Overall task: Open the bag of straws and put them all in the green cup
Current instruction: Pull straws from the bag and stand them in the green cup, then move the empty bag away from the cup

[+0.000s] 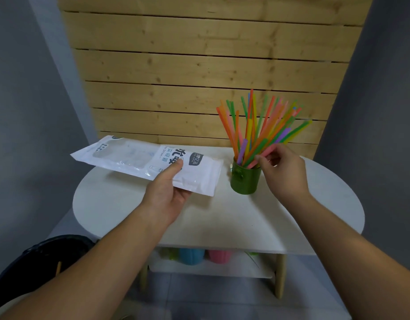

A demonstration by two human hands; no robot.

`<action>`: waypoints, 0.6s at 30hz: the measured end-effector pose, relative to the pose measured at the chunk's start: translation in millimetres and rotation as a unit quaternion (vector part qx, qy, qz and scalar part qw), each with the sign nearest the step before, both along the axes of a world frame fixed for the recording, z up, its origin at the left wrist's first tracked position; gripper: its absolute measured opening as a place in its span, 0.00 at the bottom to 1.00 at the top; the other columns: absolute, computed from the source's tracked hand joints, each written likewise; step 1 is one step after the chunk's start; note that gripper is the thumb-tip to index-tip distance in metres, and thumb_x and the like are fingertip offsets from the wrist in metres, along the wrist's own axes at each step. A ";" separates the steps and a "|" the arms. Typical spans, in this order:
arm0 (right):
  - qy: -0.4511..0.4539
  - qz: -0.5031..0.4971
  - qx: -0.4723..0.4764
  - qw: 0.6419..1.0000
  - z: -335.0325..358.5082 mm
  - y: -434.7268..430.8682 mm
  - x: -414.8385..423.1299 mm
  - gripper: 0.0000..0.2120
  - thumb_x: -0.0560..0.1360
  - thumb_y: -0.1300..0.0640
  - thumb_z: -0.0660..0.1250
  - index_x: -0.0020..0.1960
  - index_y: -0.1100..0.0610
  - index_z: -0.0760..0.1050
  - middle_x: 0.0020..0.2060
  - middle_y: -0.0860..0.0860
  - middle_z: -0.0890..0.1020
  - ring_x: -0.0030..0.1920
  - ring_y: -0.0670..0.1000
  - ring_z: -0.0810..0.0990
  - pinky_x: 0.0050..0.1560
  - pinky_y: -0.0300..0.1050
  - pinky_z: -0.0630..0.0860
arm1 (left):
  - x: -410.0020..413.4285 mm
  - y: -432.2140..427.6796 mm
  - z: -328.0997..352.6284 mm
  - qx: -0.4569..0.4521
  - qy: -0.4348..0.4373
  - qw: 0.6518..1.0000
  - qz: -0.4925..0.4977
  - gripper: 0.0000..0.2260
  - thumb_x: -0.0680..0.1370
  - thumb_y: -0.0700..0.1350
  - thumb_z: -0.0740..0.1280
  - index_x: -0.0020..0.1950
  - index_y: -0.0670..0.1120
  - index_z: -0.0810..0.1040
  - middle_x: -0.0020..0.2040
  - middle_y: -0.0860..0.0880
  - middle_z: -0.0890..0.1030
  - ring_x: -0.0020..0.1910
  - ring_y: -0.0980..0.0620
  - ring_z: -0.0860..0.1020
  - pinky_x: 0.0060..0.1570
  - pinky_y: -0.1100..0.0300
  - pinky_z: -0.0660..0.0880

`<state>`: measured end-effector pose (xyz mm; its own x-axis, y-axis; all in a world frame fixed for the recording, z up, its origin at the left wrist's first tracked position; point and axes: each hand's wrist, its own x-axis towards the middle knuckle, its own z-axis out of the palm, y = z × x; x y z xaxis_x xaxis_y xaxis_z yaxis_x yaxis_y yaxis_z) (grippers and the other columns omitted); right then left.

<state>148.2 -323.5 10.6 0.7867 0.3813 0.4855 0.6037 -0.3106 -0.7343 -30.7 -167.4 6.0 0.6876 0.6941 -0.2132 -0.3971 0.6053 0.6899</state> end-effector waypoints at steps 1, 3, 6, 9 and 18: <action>-0.001 0.002 -0.007 1.000 -1.5 1.2 0.3 0.04 0.74 0.56 0.72 0.42 0.53 0.79 0.36 0.48 0.82 0.41 0.51 0.80 0.45 0.53 0.80 | 0.3 -0.3 -0.2 0.000 0.001 1.000 -0.002 0.16 0.79 0.39 0.69 0.67 0.46 0.78 0.57 0.46 0.87 0.53 0.48 0.86 0.47 0.52 0.84; 0.002 0.004 -0.015 1.000 -4.2 4.3 1.3 0.03 0.74 0.54 0.71 0.43 0.54 0.80 0.38 0.49 0.82 0.42 0.52 0.80 0.46 0.55 0.80 | 0.2 -0.6 -0.4 0.001 0.004 1.000 -0.003 0.16 0.79 0.39 0.69 0.67 0.47 0.78 0.56 0.46 0.87 0.53 0.48 0.86 0.47 0.52 0.84; 0.022 0.002 -0.012 1.000 -3.1 6.4 1.8 0.06 0.74 0.53 0.73 0.46 0.55 0.81 0.38 0.50 0.82 0.41 0.52 0.80 0.46 0.54 0.79 | -0.9 -0.5 -0.6 0.002 0.005 1.000 0.000 0.17 0.79 0.39 0.70 0.67 0.47 0.78 0.56 0.46 0.87 0.53 0.48 0.86 0.45 0.52 0.85; 0.057 -0.001 -0.039 0.998 -0.1 3.2 -4.9 0.12 0.70 0.50 0.77 0.45 0.55 0.77 0.35 0.51 0.80 0.38 0.50 0.77 0.39 0.49 0.75 | -2.9 2.0 -0.4 0.010 0.001 1.000 0.003 0.17 0.79 0.39 0.70 0.68 0.47 0.77 0.57 0.46 0.86 0.53 0.48 0.86 0.46 0.52 0.84; 0.493 0.180 -0.033 0.851 7.8 -3.0 -60.2 0.27 0.78 0.38 0.63 0.56 0.63 0.78 0.47 0.62 0.86 0.43 0.58 0.86 0.46 0.53 0.83 | -7.7 -3.9 2.1 0.034 0.005 0.998 -0.043 0.15 0.78 0.38 0.70 0.65 0.46 0.80 0.56 0.46 0.87 0.53 0.48 0.86 0.49 0.52 0.84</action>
<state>88.1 -326.5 18.5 0.6253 0.6852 -0.3735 -0.2298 -0.2957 -0.9272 -38.5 -171.3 8.1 0.7436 0.6454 -0.1746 -0.3379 0.5882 0.7348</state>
